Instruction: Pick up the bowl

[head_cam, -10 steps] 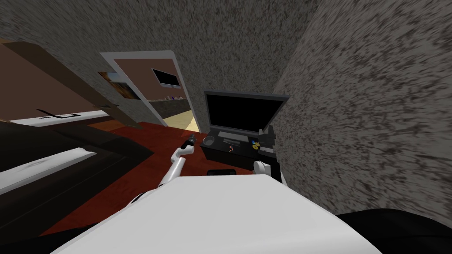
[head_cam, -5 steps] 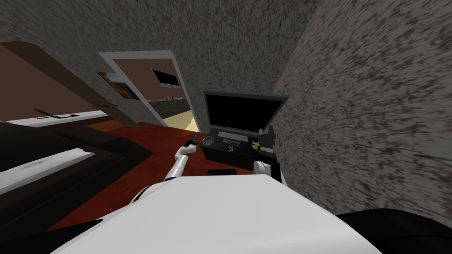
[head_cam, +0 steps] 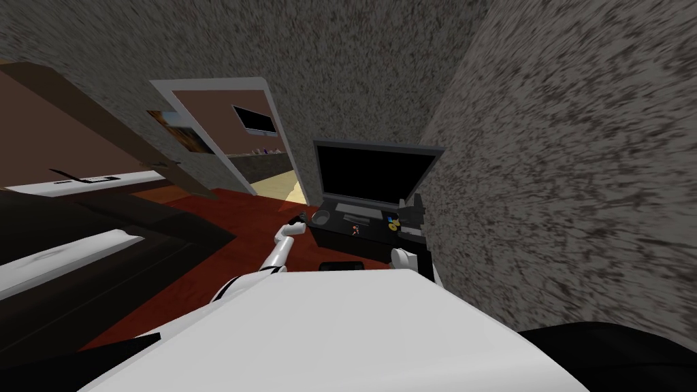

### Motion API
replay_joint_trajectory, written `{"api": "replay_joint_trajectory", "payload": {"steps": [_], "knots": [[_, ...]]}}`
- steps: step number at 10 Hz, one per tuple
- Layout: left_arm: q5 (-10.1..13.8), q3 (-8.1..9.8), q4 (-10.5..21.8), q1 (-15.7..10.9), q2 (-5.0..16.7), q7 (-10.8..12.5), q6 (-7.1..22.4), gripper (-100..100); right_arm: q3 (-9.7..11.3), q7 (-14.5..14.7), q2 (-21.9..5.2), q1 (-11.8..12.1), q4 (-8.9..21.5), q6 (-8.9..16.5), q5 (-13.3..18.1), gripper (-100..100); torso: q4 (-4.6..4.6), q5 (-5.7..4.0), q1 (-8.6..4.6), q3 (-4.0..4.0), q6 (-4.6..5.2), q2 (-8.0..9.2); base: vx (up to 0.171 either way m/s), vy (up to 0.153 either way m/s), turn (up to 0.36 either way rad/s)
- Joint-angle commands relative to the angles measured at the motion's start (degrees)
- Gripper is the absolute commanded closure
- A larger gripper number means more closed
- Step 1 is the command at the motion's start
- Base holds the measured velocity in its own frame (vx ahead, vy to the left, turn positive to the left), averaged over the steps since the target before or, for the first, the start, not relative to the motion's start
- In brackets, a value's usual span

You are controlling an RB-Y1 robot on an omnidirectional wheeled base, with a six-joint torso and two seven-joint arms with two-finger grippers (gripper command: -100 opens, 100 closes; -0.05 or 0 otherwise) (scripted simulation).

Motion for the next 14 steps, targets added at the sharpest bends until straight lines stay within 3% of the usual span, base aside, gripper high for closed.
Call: {"api": "replay_joint_trajectory", "payload": {"steps": [1,2,5,6,7,8,11,13,14], "knots": [[-0.2,0.11,1.6,-0.5,-0.1,0.1,0.0,-100,0.0,0.0,0.0,0.0,0.0,0.0,0.0,0,0.0,0.0,0.0,0.0,0.0,0.0,0.0,0.0,0.0],[-0.5,0.17,3.7,-2.5,-0.5,0.7,2.0,-100,0.0,0.0,0.0,0.0,0.0,0.0,0.0,0,0.0,0.01,0.02,0.01,0.0,0.01,0.01,-0.006,-0.003],[-0.5,0.17,5.0,-2.5,-0.5,0.7,2.0,-100,0.0,0.0,0.0,0.0,0.0,0.0,0.0,0,0.0,0.0,0.03,0.01,0.0,0.01,0.004,-0.002,-0.002],[-0.7,0.19,7.2,-4.5,-0.8,1.4,3.8,-100,0.0,0.0,0.0,0.0,0.0,0.0,0.0,0,0.0,0.01,0.04,0.01,0.0,0.03,0.007,-0.004,-0.002],[-0.7,0.19,8.3,-4.5,-0.8,1.4,3.8,-100,0.0,0.0,0.0,0.0,0.0,0.0,0.0,0,0.01,0.0,0.02,0.0,0.01,0.0,0.013,-0.006,-0.005],[-0.9,0.17,10.8,-6.3,-1.2,2.0,5.6,-100,0.0,0.0,0.0,0.0,0.0,0.0,0.0,0,0.0,0.0,0.01,-0.01,0.0,-0.01,0.02,-0.009,0.002],[-1.2,0.1,14.4,-8.1,-1.5,2.5,7.1,-100,0.0,0.0,0.0,0.0,0.0,0.0,0.0,0,-0.01,0.0,0.02,-0.02,0.0,-0.04,0.018,-0.003,-0.001],[-1.5,-0.14,19.2,-11.3,-2.1,3.6,9.9,-100,0.0,0.0,0.0,0.0,0.0,0.0,0.0,0,-0.01,0.0,0.01,-0.03,0.01,-0.06,0.032,-0.005,0.004],[-1.5,-0.14,19.7,-11.3,-2.1,3.6,9.9,-100,0.0,0.0,0.0,0.0,0.0,0.0,0.0,0,-0.02,0.0,0.01,-0.07,0.0,-0.12,0.03,-0.002,-0.002]]}}
